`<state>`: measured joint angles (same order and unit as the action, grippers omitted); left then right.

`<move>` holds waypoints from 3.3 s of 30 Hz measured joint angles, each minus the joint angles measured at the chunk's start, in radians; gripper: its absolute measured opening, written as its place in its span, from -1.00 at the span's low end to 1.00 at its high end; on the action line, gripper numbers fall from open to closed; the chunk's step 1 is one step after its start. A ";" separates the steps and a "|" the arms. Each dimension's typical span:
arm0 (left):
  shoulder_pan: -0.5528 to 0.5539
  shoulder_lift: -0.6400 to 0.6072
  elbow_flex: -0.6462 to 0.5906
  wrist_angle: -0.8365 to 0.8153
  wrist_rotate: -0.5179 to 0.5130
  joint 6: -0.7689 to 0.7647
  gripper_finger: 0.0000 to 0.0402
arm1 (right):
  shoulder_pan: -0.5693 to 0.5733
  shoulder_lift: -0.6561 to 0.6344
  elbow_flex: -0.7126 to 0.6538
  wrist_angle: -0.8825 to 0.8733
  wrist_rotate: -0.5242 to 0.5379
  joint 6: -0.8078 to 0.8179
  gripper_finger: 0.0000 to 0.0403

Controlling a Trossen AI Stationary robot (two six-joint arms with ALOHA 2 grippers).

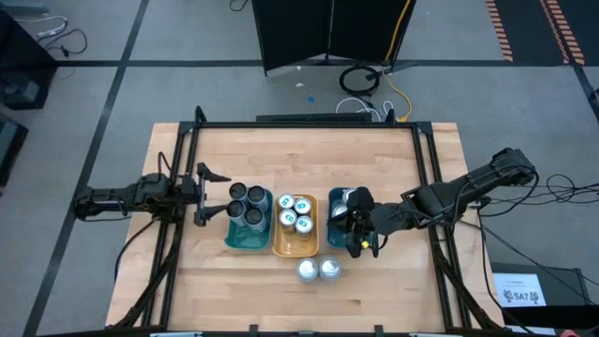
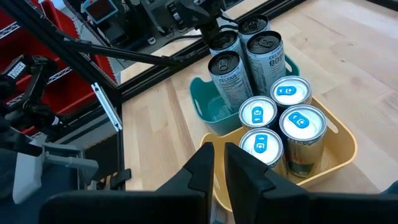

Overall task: Sort soda cans
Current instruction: Put the right silver can into the dark green bin

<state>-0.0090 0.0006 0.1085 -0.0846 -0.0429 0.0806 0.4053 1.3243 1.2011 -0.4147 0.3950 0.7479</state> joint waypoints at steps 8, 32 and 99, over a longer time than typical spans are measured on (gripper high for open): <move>0.000 0.000 0.000 -0.092 0.002 -0.126 0.95 | 0.000 0.000 0.000 0.008 0.000 0.000 -0.84; 0.000 0.005 -0.101 0.108 -0.010 -0.074 0.95 | 0.001 0.000 0.000 0.026 -0.004 0.030 -0.84; 0.000 0.006 -0.103 0.106 -0.007 -0.074 0.95 | -0.086 -0.122 0.000 -0.113 0.186 -0.238 0.91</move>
<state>-0.0086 0.0063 0.0059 0.0211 -0.0498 0.0067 0.3191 1.2020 1.2011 -0.5273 0.5813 0.5100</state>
